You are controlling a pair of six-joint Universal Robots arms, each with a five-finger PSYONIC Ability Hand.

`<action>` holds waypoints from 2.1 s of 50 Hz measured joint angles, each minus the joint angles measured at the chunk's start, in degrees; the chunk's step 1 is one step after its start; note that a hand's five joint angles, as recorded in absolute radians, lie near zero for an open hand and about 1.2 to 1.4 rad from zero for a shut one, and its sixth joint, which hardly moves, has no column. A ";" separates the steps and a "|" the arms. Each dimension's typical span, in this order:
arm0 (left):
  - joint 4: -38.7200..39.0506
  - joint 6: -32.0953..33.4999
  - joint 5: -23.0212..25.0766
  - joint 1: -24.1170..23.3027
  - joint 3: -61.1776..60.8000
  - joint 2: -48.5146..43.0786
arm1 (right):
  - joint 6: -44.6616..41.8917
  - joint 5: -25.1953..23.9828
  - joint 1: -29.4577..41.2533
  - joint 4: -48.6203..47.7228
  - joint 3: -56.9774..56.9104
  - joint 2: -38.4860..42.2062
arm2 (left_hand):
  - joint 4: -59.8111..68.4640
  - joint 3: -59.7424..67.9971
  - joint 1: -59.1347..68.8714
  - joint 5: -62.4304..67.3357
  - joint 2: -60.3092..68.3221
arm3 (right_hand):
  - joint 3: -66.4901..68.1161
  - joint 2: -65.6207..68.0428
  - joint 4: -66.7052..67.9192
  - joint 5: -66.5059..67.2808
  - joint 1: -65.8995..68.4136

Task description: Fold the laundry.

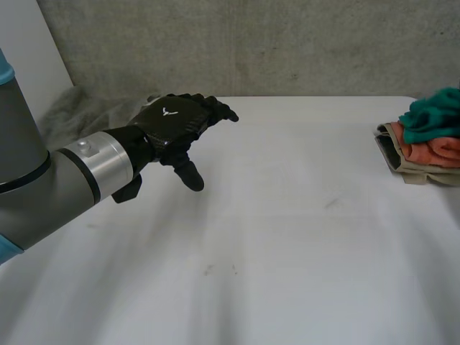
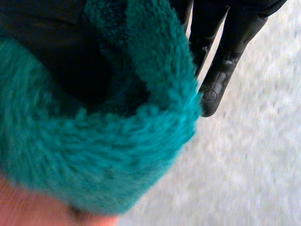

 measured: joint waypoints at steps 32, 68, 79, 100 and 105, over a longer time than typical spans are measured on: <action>0.00 -0.26 0.00 -0.99 -0.03 0.05 | -5.12 7.20 -7.82 34.55 6.85 -18.67 | 0.00 0.00 0.00 0.02 0.00 | -54.53 -54.13 -54.62 -50.44 -41.42; 18.67 3.02 -9.56 22.52 3.82 -6.07 | 8.91 6.14 34.95 11.82 40.39 -36.62 | -3.22 -2.85 -3.42 -1.77 -3.61 | -54.54 -54.13 -54.62 -50.68 -41.42; 18.07 16.43 -5.04 30.54 19.59 -31.66 | 3.52 8.18 35.14 14.62 43.90 -32.65 | -3.21 -2.85 -3.42 -1.77 -3.60 | -54.54 -54.13 -54.62 -50.68 -41.42; 19.41 20.52 3.60 28.84 46.51 -57.05 | 3.10 9.05 33.22 14.27 45.51 -31.83 | 2.97 2.76 2.39 3.85 2.55 | -54.54 -54.13 -54.62 -50.68 -41.42; 21.14 20.51 5.99 27.31 48.89 -59.19 | 3.00 9.04 32.66 14.17 45.55 -31.63 | 4.20 3.89 3.57 5.16 3.76 | -54.54 -54.13 -54.62 -50.68 -41.42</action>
